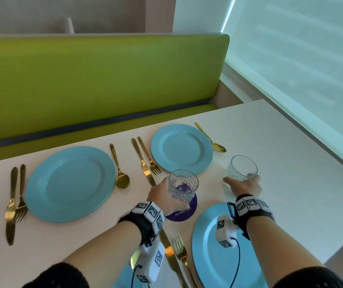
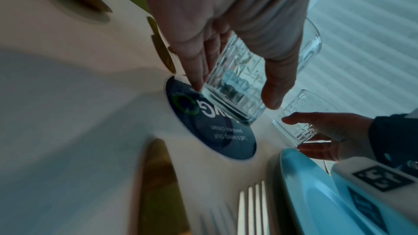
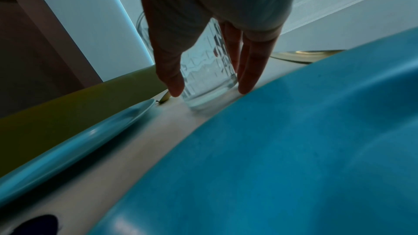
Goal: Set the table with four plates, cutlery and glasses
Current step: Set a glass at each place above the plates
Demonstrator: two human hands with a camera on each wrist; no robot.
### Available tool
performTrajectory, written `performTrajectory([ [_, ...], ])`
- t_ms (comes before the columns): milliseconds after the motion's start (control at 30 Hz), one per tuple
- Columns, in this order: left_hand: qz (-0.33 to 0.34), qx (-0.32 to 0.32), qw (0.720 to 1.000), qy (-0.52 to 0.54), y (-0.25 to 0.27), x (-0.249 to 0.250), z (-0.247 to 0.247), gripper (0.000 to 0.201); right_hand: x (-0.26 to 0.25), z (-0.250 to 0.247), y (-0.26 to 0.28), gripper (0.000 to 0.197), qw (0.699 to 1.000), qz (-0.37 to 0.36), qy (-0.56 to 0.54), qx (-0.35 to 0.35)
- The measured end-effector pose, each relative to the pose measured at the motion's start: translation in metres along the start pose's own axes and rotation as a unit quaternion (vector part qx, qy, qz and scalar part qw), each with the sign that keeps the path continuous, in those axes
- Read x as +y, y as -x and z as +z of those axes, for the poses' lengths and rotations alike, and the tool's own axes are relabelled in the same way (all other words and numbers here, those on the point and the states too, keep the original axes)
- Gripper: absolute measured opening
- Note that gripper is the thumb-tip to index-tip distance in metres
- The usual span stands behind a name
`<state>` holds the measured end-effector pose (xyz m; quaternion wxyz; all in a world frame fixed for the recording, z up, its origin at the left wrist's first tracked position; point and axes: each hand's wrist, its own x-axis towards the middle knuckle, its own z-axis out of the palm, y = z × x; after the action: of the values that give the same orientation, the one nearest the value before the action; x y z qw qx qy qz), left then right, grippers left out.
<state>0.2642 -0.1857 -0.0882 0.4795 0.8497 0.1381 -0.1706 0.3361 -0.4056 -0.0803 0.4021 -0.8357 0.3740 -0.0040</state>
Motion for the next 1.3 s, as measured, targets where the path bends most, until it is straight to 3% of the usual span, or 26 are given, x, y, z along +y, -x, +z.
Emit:
performTrajectory([
  [467, 0.055, -0.021, 0.998, -0.028, -0.006, -0.002, 0.015, 0.095, 0.005, -0.002, -0.002, 0.088, 0.999, 0.019, 0.03, -0.025],
  [567, 0.053, -0.024, 0.998, -0.03, -0.006, -0.003, 0.016, 0.098, 0.006, -0.006, 0.002, 0.08, 0.998, 0.031, 0.044, -0.03],
  [700, 0.052, -0.046, 0.997, -0.028, 0.002, -0.001, 0.012, 0.12, 0.005, -0.016, 0.015, 0.068, 0.998, 0.037, 0.052, -0.018],
  [800, 0.057, -0.031, 0.998, -0.01, 0.019, -0.005, 0.001, 0.12, 0.005, -0.023, 0.031, 0.065, 0.998, 0.024, 0.05, -0.007],
  [1067, 0.062, 0.043, 0.996, 0.046, 0.1, -0.038, -0.064, 0.102, -0.01, -0.028, 0.13, 0.066, 0.999, -0.039, 0.03, -0.013],
  [1300, 0.078, 0.12, 0.988, 0.056, 0.204, -0.113, -0.158, 0.066, -0.017, 0.021, 0.29, 0.043, 0.986, -0.136, 0.061, -0.074],
])
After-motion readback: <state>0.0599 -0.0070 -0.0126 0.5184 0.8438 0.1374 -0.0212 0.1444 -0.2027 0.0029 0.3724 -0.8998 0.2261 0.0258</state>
